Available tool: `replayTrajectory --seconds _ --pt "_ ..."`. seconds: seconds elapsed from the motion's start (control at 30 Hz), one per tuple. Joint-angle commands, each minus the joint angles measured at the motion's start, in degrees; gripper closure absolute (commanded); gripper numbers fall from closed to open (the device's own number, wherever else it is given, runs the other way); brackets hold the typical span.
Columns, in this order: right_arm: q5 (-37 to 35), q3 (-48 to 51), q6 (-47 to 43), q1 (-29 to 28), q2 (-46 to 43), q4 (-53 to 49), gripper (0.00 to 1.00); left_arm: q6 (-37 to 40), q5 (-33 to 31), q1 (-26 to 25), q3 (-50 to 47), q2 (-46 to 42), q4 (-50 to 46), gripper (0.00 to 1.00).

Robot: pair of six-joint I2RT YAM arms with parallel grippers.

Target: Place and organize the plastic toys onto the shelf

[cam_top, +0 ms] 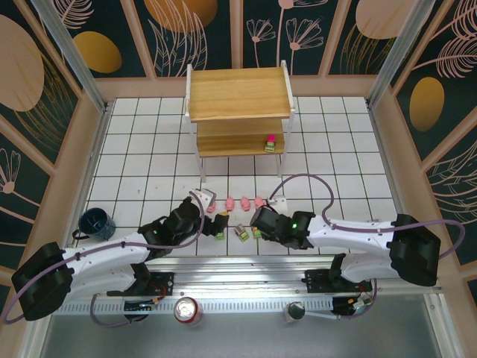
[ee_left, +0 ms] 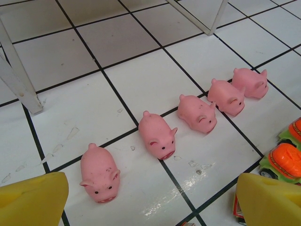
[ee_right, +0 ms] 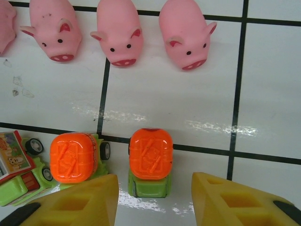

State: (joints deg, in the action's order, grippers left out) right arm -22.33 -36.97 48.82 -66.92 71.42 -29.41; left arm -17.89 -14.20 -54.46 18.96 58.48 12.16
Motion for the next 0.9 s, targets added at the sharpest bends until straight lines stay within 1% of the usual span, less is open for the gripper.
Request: replayTrajectory --seconds 0.0,0.2,0.27,0.43,0.87 --pt "0.44 1.76 0.8 -0.33 0.95 3.07 0.53 -0.71 -1.01 -0.47 -0.23 -0.36 0.32 0.08" --pt "0.43 2.68 0.5 -0.23 1.92 3.95 0.53 -0.8 -1.01 -0.43 -0.33 -0.56 0.27 0.08" --pt "0.66 2.95 0.18 -0.25 2.35 4.6 0.55 -0.82 -1.01 -0.47 -0.37 -0.41 0.31 0.08" --pt "0.99 3.39 -0.08 -0.11 3.27 5.56 0.57 -0.79 -0.92 -0.47 -0.07 -0.12 0.14 0.08" --pt "2.36 5.24 -0.99 1.21 4.76 8.55 0.58 -0.7 -0.84 -0.48 -0.01 0.12 0.16 0.08"
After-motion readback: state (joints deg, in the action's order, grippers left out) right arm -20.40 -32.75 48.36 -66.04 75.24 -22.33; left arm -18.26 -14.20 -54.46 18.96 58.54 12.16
